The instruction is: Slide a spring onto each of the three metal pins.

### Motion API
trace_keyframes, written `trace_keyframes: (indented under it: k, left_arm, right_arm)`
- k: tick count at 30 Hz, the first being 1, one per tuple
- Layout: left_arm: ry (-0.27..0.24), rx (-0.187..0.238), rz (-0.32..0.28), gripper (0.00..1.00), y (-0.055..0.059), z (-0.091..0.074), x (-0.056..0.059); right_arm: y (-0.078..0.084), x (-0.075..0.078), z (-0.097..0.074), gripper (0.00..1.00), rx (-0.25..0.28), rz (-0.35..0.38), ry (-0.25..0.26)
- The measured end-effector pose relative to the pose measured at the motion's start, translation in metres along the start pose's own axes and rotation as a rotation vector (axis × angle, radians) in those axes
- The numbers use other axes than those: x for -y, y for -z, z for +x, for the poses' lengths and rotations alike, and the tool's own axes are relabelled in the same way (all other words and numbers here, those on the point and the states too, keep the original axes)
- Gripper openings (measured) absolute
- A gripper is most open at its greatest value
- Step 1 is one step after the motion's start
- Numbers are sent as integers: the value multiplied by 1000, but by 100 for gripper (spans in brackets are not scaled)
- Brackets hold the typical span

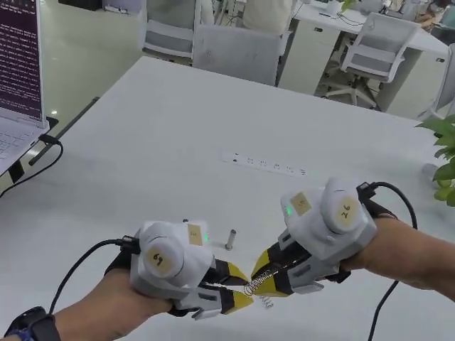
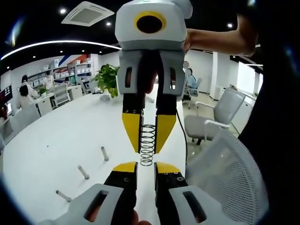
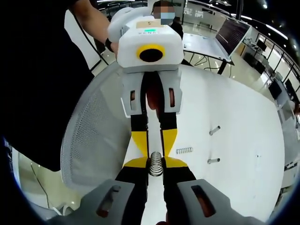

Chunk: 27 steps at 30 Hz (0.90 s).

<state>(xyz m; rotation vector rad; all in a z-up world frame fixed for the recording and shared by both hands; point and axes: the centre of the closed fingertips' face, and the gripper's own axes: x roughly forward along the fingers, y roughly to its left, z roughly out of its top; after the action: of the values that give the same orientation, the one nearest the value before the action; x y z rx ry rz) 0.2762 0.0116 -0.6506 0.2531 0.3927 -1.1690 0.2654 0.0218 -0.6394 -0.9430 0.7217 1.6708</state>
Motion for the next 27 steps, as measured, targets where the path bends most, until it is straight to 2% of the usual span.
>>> trace_keyframes:
  k: [12,17,27]
  left_arm:
    - [-38,-25,-59,12,22,-12,-3]
    - [-88,-24,-103,16,32,-24,-13]
    - [-186,-38,-162,22,52,-50,-31]
  right_arm:
    - [11,0,-1,8,-7,39,19]
    - [18,3,0,8,-23,55,31]
    - [28,9,5,8,-19,105,48]
